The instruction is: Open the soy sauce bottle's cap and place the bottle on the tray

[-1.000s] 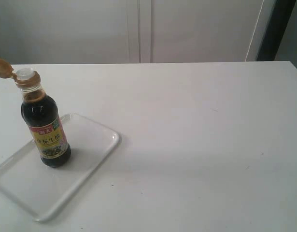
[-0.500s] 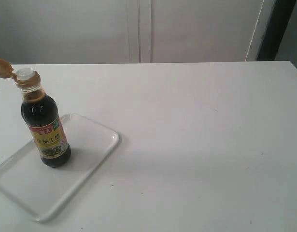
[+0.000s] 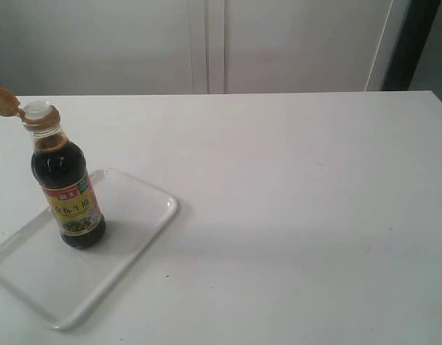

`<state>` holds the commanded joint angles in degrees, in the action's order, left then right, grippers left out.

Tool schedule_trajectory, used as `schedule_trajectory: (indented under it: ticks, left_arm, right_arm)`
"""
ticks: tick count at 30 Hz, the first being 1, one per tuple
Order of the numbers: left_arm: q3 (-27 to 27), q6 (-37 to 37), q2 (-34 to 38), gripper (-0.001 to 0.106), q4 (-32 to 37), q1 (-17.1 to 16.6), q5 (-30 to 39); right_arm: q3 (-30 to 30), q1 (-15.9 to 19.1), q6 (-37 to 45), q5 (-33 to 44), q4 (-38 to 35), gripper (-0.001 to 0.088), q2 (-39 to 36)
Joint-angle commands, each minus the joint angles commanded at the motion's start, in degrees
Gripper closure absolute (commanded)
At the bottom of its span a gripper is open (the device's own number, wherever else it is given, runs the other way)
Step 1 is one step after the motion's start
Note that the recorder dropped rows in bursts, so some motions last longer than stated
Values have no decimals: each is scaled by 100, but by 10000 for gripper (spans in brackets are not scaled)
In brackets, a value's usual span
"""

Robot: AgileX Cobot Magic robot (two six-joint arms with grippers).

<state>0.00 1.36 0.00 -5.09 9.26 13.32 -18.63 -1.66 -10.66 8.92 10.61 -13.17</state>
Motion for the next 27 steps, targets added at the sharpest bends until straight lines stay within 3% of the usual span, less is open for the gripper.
schedule_trajectory:
  ticks: [5,10,16,27]
  left_arm:
    - [0,0,0,1053,0,0,0]
    - [0,0,0,1053,0,0,0]
    - [0,-12,0,1053,0,0,-2]
    - [0,-12,0,1053,0,0,-2]
  right_arm:
    - [0,0,386,40,0,868,0]
    - [0,0,1066,305,-643,868,88]
    - [12,0,1066,991,-796,868,437]
    - [1101,0,1066,593,-970,868,951]
